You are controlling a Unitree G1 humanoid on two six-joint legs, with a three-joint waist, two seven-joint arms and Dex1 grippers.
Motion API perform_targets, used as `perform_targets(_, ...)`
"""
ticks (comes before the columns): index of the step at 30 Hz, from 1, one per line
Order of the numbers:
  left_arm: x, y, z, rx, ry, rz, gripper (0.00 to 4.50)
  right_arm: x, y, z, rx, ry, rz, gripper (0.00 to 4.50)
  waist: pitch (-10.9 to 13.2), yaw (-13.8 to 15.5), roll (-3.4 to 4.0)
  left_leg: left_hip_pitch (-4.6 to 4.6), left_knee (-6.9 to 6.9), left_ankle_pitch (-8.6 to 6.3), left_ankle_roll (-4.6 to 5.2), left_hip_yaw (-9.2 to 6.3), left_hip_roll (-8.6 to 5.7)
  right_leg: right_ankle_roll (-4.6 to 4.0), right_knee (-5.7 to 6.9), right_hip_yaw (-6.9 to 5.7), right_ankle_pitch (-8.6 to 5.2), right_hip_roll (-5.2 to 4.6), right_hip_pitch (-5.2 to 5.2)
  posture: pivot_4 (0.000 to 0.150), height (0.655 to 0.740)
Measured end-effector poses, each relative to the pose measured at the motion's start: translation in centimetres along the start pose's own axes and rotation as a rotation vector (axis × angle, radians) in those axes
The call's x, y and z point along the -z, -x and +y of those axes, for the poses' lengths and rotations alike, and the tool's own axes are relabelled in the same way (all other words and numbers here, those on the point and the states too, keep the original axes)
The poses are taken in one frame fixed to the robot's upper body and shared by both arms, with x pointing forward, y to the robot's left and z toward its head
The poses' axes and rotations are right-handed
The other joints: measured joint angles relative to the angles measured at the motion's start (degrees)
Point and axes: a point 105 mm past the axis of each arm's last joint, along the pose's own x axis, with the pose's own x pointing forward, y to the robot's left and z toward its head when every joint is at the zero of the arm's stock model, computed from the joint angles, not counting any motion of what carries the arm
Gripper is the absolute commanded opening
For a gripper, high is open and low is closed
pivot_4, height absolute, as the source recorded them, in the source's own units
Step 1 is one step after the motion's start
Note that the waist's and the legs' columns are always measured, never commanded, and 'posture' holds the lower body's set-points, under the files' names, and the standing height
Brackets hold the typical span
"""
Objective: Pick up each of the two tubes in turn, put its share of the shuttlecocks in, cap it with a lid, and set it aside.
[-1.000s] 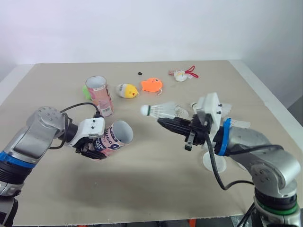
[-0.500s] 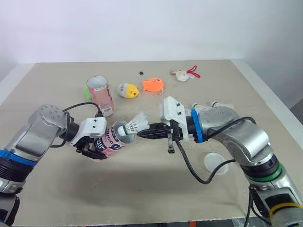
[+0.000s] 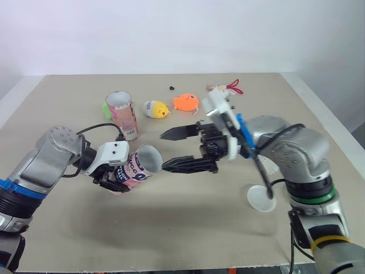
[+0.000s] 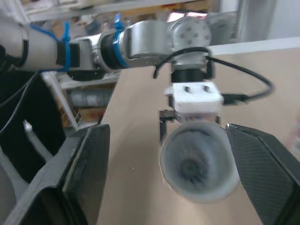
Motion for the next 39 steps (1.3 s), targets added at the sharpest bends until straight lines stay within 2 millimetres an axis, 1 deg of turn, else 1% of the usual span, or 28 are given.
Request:
perform_targets(1,0.0,0.0,0.0,0.001,0.001,0.001,3.18,0.4,0.4,-0.3,0.03,-0.012,0.006,4.34,0.0,0.0,0.01,0.01,0.0,0.0,0.0,0.02,-0.01,0.01,0.01,0.02,0.0,-0.01,-0.01,0.15,0.74)
perform_targets(3,0.1,0.0,0.0,0.0,0.006,0.003,3.18,1.9,1.2,-1.3,0.171,-0.033,0.04,4.34,0.0,-0.2,0.04,0.05,-0.01,-0.02,0.04,0.07,-0.01,0.01,0.02,0.08,0.0,0.01,-0.03,0.15,0.74)
perform_targets(4,0.2,0.0,-0.1,-0.002,0.007,0.002,3.18,3.2,1.7,-2.2,0.291,-0.055,0.062,4.34,0.0,-0.2,0.04,0.06,-0.01,-0.02,0.04,0.05,0.0,0.0,0.03,0.07,0.0,0.03,-0.03,0.15,0.74)
perform_targets(5,0.2,0.0,-0.1,-0.001,0.008,0.002,3.18,4.0,1.9,-2.6,0.353,-0.076,0.075,4.34,0.0,-0.2,0.04,0.05,-0.02,-0.02,0.04,0.03,0.01,-0.01,0.04,0.06,0.0,0.05,-0.03,0.15,0.74)
perform_targets(6,0.2,0.0,-0.1,-0.003,0.008,0.002,3.18,5.8,2.4,-3.4,0.471,-0.135,0.107,4.34,0.0,-0.2,0.04,0.05,-0.02,-0.02,0.04,0.01,0.01,-0.01,0.05,0.05,-0.01,0.05,-0.03,0.15,0.74)
perform_targets(8,0.2,0.0,-0.2,-0.004,0.006,0.002,3.18,8.1,2.7,-3.9,0.59,-0.213,0.151,4.34,0.0,-0.2,0.05,0.02,-0.01,-0.02,0.04,0.05,0.0,0.0,0.05,0.1,0.0,0.05,-0.06,0.15,0.74)
perform_targets(11,0.2,-0.1,-0.2,-0.004,0.003,0.002,3.18,9.9,3.1,-4.4,0.742,-0.248,0.186,4.34,0.0,-0.2,0.05,0.01,-0.01,-0.02,0.04,0.08,-0.02,0.04,0.04,0.12,0.0,0.03,-0.07,0.15,0.74)
perform_targets(14,0.1,-0.1,-0.2,-0.007,0.001,0.001,3.18,10.7,3.8,-5.4,0.89,-0.244,0.208,4.34,0.0,-0.2,0.05,0.0,0.0,-0.02,0.03,0.1,-0.04,0.02,0.02,0.16,-0.01,0.03,-0.06,0.15,0.74)
perform_targets(17,0.1,-0.1,-0.2,-0.007,0.001,0.001,3.18,10.9,4.2,-5.9,0.941,-0.239,0.219,4.34,0.0,-0.2,0.05,0.01,0.0,-0.02,0.04,0.1,-0.03,0.01,0.02,0.16,-0.02,0.03,-0.06,0.15,0.74)
perform_targets(20,0.1,0.0,-0.2,-0.009,0.001,0.002,3.18,11.2,5.2,-7.5,1.036,-0.224,0.225,4.34,0.0,-0.2,0.06,0.01,0.0,-0.02,0.04,0.1,-0.02,-0.04,0.02,0.15,-0.04,0.05,-0.06,0.15,0.74)
perform_targets(22,0.1,0.0,-0.2,-0.009,0.001,0.002,3.18,11.2,5.5,-7.9,1.061,-0.217,0.225,4.34,0.0,-0.2,0.06,0.02,-0.01,-0.03,0.04,0.1,-0.02,-0.02,0.02,0.16,-0.03,0.05,-0.06,0.15,0.74)
perform_targets(28,0.1,0.1,-0.2,-0.013,-0.001,0.003,3.18,12.4,4.7,-9.3,1.099,-0.227,0.247,4.34,0.0,-0.2,0.06,0.02,-0.02,-0.03,0.04,0.1,-0.01,-0.02,0.02,0.15,-0.03,0.07,-0.07,0.15,0.74)
perform_targets(31,0.1,0.1,-0.3,-0.013,0.0,0.002,3.18,13.1,4.9,-10.2,1.13,-0.229,0.263,4.34,0.0,-0.2,0.06,0.01,-0.02,-0.03,0.05,0.12,-0.02,-0.01,0.0,0.17,-0.03,0.06,-0.06,0.15,0.74)
perform_targets(37,0.2,0.1,-0.3,-0.013,0.005,0.003,3.18,13.3,4.8,-12.2,1.174,-0.173,0.291,4.34,0.0,-0.4,0.06,0.02,-0.02,-0.03,0.05,0.11,-0.01,0.03,0.01,0.16,0.0,0.07,-0.07,0.15,0.74)
perform_targets(39,0.2,0.0,-0.4,-0.014,0.003,0.003,3.18,13.7,5.2,-12.6,1.197,-0.15,0.313,3.85,0.0,-0.4,0.06,0.01,-0.03,-0.03,0.05,0.12,-0.02,0.04,0.0,0.17,-0.01,0.06,-0.07,0.15,0.74)
